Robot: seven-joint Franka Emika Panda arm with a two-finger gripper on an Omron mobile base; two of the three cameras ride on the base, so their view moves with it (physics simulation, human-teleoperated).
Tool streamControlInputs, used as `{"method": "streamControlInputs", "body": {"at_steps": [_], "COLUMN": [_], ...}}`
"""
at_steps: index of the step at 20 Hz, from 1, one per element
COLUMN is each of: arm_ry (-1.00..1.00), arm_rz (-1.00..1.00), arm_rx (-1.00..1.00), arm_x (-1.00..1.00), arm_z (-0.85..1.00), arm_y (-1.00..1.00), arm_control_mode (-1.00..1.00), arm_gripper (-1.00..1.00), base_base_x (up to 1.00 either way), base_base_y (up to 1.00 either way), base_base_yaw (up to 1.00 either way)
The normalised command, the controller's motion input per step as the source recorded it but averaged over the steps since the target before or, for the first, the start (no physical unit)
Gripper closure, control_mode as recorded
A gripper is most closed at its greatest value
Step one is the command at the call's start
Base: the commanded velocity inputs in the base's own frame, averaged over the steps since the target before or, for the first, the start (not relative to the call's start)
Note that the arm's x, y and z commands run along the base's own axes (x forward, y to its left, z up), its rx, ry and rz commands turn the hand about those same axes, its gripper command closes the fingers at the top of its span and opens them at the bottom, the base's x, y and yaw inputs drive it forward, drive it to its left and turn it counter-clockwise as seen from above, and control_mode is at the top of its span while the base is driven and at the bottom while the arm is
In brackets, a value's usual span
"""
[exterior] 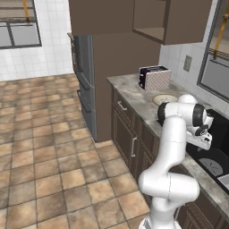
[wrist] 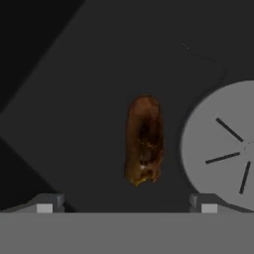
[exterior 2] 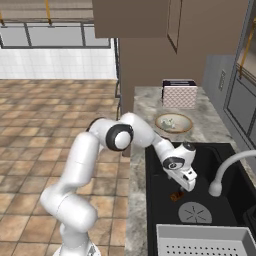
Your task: Pick the garlics from the cabinet and place them in one bowl. Pick the sweet potato from the sink and place it in the other bowl.
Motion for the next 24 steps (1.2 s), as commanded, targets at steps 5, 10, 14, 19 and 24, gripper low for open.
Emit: {"method": "streamControlInputs", "body": {"at_steps": [5, 10, 14, 19, 24], "arm_ry": [-0.07, -0.01, 0.07, 0.00, 0.00], "arm_rz": [0.00, -0.03, -0.08, -0.04, 0.00], "arm_rx": [0.00, 0.00, 0.00, -0.01, 0.00], "arm_x": [0.34, 0.10, 0.00, 0.02, -0.15], "arm_z": [-0.35, -0.31, -0.10, -0.07, 0.00], "arm_y": [-0.01, -0.07, -0.22, -0.22, 0.00], "arm_control_mode": [-1.00, -1.00, -1.00, -1.00, -1.00], "arm_gripper": [-1.00, -1.00, -1.00, -1.00, -1.00], "base_base_x": [0.00, 0.00, 0.00, 0.00, 0.00], "base_base_y": [0.00, 0.00, 0.00, 0.00, 0.00], "base_base_yaw": [0.00, 0.00, 0.00, 0.00, 0.00]}}
